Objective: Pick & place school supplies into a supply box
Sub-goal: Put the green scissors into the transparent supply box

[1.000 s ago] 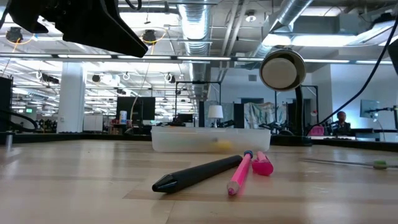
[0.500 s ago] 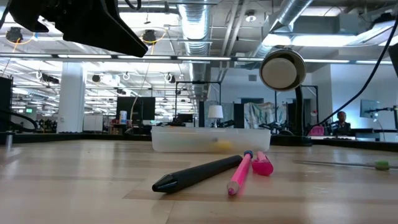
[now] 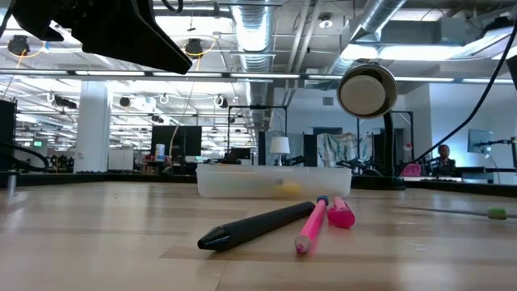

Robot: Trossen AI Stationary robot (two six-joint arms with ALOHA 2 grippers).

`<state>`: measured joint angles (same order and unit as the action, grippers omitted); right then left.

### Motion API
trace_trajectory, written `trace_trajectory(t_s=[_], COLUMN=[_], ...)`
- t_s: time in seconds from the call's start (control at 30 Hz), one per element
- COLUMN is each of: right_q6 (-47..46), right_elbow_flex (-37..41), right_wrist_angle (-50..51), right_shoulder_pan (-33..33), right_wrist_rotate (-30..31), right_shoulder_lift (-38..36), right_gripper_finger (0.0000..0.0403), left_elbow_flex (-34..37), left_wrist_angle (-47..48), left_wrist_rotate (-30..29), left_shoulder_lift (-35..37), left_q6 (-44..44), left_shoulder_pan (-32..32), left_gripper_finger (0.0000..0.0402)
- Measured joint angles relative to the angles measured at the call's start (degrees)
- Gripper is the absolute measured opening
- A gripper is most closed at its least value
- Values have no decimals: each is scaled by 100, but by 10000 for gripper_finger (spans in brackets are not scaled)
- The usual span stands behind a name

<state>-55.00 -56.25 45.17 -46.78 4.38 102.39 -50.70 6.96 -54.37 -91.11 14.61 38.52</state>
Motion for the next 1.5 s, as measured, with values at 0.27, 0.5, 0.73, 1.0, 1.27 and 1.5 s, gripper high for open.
trace_trajectory(t_s=[0.27, 0.5, 0.73, 1.0, 1.27, 1.5], right_q6=[-2, 0, 1, 4, 591, 1613], right_elbow_flex=[-4, -4, -4, -150, -538, -690], right_wrist_angle=[39, 93, 138, 892, 1619, 1685], right_shoulder_pan=[-7, -7, -9, 6, 246, 942], right_wrist_rotate=[15, 69, 152, 500, 1141, 1423], right_shoulder_lift=[2, 2, -1, -72, -115, -138], right_gripper_finger=[61, 63, 63, 63, 63, 63], left_elbow_flex=[0, 0, 0, 0, 2, 2], left_wrist_angle=[0, 0, 2, 9, 13, 22], left_wrist_rotate=[-2, -10, -33, -163, -245, -245], left_shoulder_lift=[0, 0, 0, 0, 2, 2], left_q6=[20, 19, 17, -25, -70, -59], left_shoulder_pan=[0, 0, 0, 2, 2, 11], left_gripper_finger=[177, 177, 177, 177, 177, 177])
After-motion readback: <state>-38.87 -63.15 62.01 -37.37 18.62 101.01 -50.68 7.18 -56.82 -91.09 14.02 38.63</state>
